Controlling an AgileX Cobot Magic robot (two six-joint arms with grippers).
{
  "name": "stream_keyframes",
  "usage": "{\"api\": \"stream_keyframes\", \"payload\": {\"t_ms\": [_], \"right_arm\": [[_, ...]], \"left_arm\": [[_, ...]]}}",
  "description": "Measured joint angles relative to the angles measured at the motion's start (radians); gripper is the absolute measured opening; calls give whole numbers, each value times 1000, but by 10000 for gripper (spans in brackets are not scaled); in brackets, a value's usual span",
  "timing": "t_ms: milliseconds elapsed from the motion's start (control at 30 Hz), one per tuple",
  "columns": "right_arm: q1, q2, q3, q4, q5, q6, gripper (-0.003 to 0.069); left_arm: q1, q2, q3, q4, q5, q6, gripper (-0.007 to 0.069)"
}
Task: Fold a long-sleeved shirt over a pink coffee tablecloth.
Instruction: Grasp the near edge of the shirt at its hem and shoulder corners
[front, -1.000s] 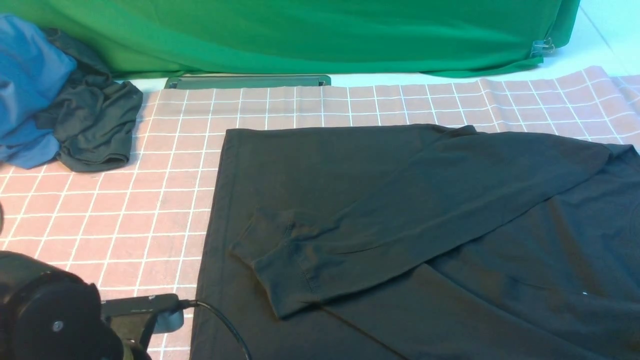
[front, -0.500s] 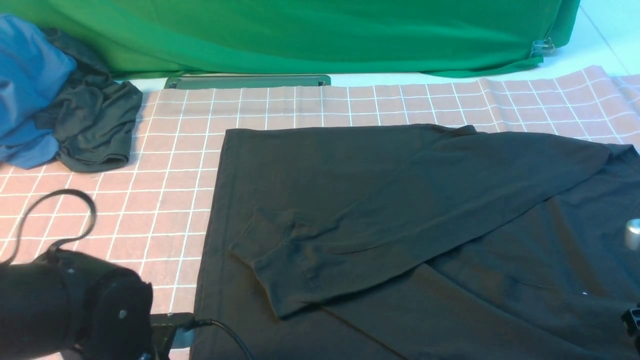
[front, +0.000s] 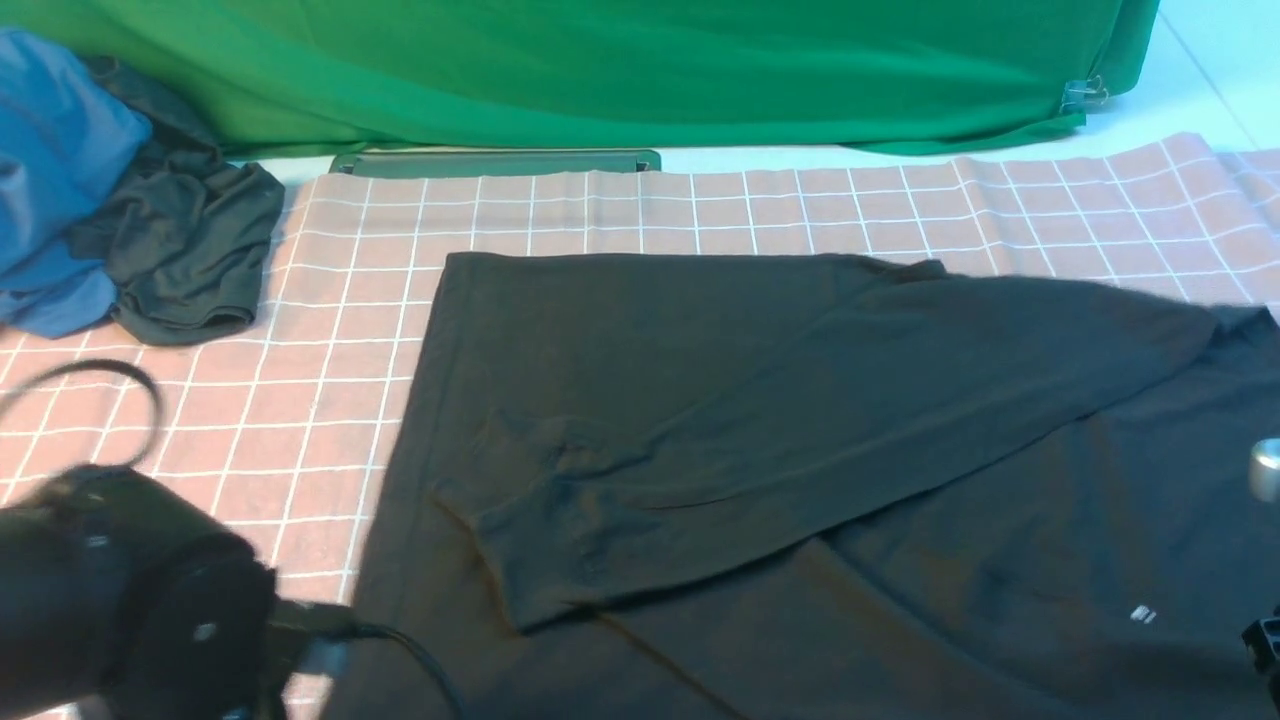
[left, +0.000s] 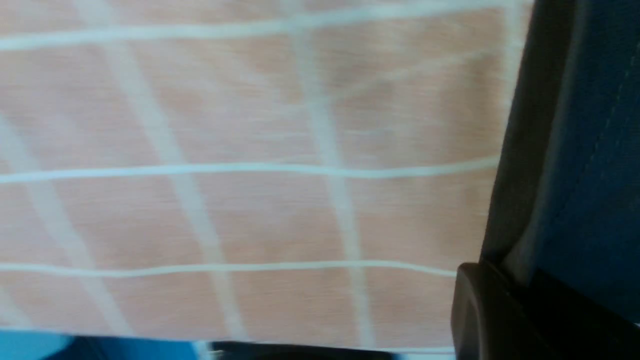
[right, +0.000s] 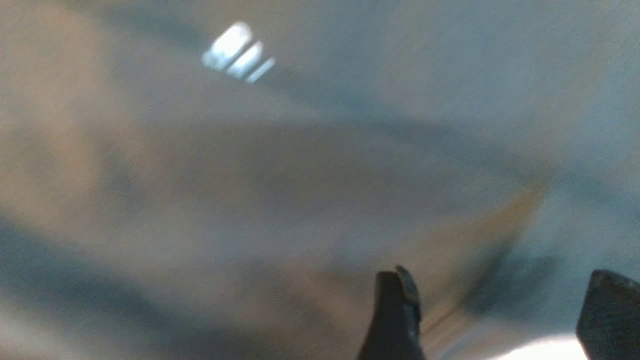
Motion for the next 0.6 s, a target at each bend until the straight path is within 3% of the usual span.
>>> {"api": "stream_keyframes", "payload": {"t_ms": [233, 467, 600], "right_arm": [[0, 0, 0, 9, 76, -28, 505], [0, -1, 17, 167, 159, -148, 505], [74, -2, 78, 194, 169, -203, 505]], "left_arm": [[45, -107, -2, 13, 30, -43, 14], [54, -112, -2, -12, -11, -48, 14], [54, -112, -2, -25, -24, -50, 14]]}}
